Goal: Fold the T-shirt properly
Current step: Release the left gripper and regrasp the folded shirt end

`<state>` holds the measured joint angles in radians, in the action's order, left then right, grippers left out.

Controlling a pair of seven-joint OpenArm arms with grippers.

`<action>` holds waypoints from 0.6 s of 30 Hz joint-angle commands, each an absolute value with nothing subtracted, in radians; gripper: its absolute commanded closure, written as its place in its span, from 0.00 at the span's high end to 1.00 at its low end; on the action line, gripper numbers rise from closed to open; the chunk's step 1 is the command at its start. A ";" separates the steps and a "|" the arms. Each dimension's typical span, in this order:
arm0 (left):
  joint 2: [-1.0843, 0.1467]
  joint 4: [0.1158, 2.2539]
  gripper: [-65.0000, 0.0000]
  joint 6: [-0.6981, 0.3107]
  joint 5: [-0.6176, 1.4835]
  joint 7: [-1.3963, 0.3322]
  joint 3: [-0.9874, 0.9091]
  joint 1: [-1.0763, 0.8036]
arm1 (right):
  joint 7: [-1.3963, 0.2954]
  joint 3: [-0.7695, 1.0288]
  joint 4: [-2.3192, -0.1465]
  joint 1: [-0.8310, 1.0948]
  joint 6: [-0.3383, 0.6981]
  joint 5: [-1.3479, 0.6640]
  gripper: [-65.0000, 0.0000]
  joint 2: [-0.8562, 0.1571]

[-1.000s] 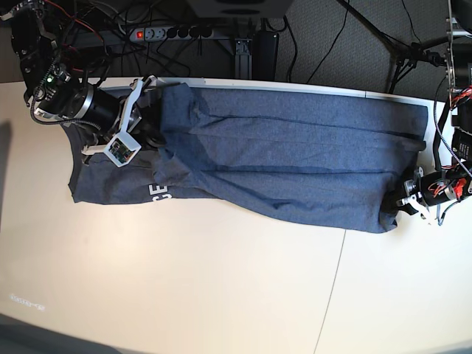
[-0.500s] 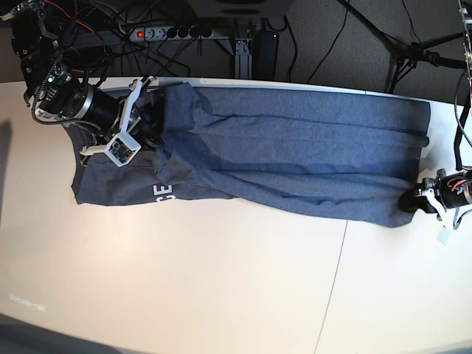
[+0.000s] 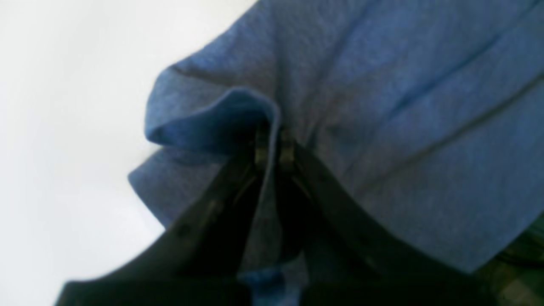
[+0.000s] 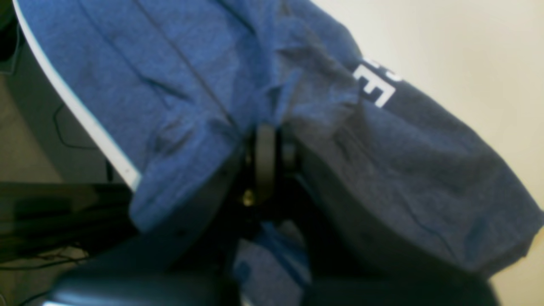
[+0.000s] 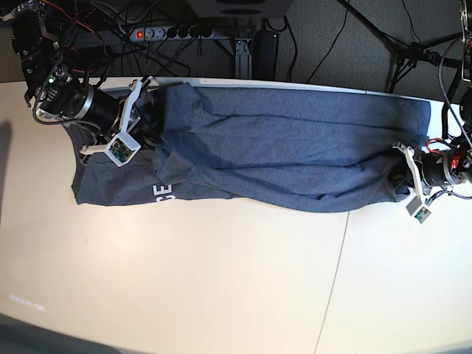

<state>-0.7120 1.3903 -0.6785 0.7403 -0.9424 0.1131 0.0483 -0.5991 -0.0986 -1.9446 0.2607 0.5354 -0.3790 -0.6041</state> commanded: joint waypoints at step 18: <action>-0.743 1.448 0.56 -0.698 0.653 -0.940 0.104 0.039 | -0.580 -0.091 -1.957 0.256 0.553 -0.377 0.52 -0.620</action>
<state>-0.7174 1.4349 -0.6785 0.6456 -0.9569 0.1131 0.0177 -0.5995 -0.0986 -1.9446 0.2607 0.5354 -0.3691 -0.6041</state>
